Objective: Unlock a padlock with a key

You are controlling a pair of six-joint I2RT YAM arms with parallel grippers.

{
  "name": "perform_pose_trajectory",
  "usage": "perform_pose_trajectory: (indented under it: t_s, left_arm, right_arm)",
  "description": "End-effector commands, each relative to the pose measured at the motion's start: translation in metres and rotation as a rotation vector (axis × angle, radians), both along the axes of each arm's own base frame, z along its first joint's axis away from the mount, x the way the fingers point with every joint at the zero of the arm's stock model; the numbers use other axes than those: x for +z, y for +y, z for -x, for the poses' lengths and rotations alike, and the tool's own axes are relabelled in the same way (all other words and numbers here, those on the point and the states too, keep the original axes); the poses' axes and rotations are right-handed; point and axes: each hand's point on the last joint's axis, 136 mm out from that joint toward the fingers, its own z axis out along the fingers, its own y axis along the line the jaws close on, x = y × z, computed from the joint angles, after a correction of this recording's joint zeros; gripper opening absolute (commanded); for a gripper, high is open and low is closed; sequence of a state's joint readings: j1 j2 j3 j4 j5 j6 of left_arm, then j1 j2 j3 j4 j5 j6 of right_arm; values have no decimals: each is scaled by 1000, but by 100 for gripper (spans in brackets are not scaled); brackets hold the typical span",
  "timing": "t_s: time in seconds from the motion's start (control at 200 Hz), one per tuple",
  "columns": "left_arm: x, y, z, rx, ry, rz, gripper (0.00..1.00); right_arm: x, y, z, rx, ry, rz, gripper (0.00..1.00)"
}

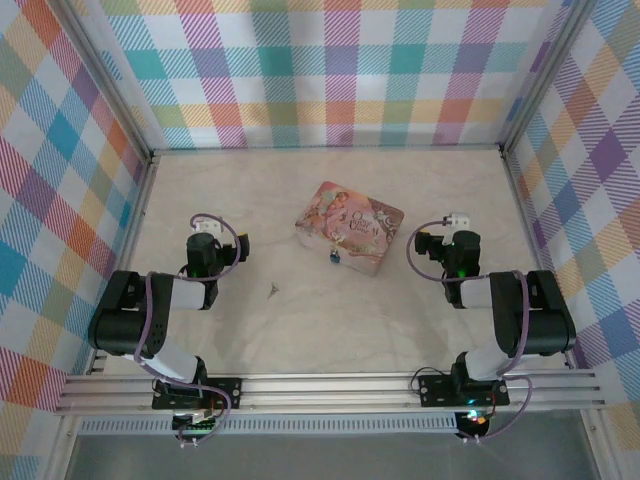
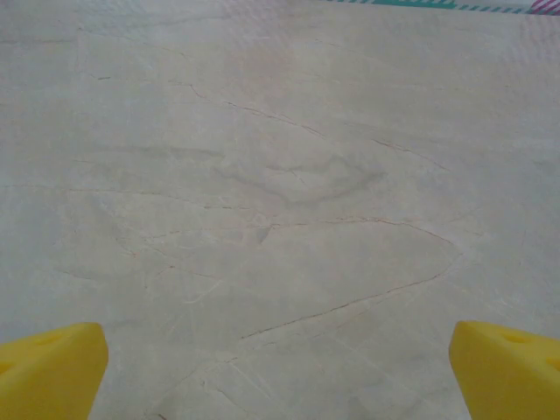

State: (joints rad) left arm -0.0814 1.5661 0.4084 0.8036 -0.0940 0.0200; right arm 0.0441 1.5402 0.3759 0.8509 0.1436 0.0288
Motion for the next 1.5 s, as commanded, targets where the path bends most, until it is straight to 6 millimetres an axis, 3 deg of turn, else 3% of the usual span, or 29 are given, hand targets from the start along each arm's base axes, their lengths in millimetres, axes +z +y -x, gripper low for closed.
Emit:
perform_pose_trajectory:
  t_s: [0.0,0.82,0.905,1.12,1.24,1.325,1.385,1.425,1.495]
  left_arm:
    - [5,2,-4,-4,-12,-8,100]
    - [6,2,-5,-3,-14,-6,100]
    - [12,6,-6,24,-15,-7,100]
    - [49,18,-13,106,46,-25,100]
    - [81,18,-16,137,-22,80,100]
    - [97,13,-23,168,-19,262,100]
    - [88,22,-21,308,81,409,100]
    - [85,14,-25,268,133,476,100]
    - [80,0,-29,218,186,546,100]
  right_arm:
    - [12,0,-7,11,-35,-10,100]
    - [12,1,-6,13,-34,-11,100]
    - [18,0,-7,6,-22,-9,100]
    - [58,-3,-1,-26,20,-48,100]
    - [80,1,8,-41,11,-152,100]
    - [92,5,18,-68,41,-268,100]
    - [93,-1,31,-174,103,-390,100]
    - [91,-4,38,-234,134,-464,100]
    - [96,12,42,-147,141,-528,100]
